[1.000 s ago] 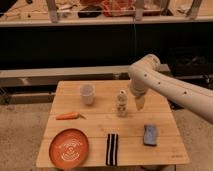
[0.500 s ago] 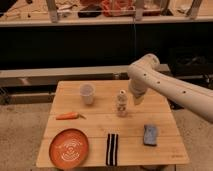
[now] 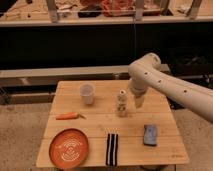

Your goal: Knock the bottle over

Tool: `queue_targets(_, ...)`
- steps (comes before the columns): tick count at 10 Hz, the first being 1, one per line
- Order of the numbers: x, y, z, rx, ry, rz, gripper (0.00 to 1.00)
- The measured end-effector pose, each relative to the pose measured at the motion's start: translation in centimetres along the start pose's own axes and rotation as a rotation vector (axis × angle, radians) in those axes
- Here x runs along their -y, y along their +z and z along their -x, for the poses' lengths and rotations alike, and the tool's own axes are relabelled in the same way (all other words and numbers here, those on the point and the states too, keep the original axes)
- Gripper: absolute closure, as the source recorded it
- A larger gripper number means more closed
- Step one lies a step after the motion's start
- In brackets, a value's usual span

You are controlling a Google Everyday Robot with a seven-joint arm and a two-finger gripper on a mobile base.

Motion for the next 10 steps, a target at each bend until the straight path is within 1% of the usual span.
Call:
queue_targets(1,0.2,0.0,0.5,0.002,-0.006,0.002,0.48)
queue_targets(2,0.3,0.0,0.9,0.003,-0.012,0.003,0.46)
queue_targets(3,0.3,-0.1,0.9,0.002,-0.014,0.002,0.41)
queue_targets(4,0.3,-0.1,0.7,0.009,-0.016,0.005,0.43)
queue_targets(5,0.1,-0.1,0.3,0.01,-0.021,0.005,0.48)
queue_targets(7,-0.2,-0.1,0.2,0.013,-0.046,0.005,0.7)
queue_targets(9,0.1,-0.2,1.6,0.024,-0.052,0.007,0.88)
queue_targets(10,0.3,-0.3,1.7,0.024,-0.054,0.004,0.97)
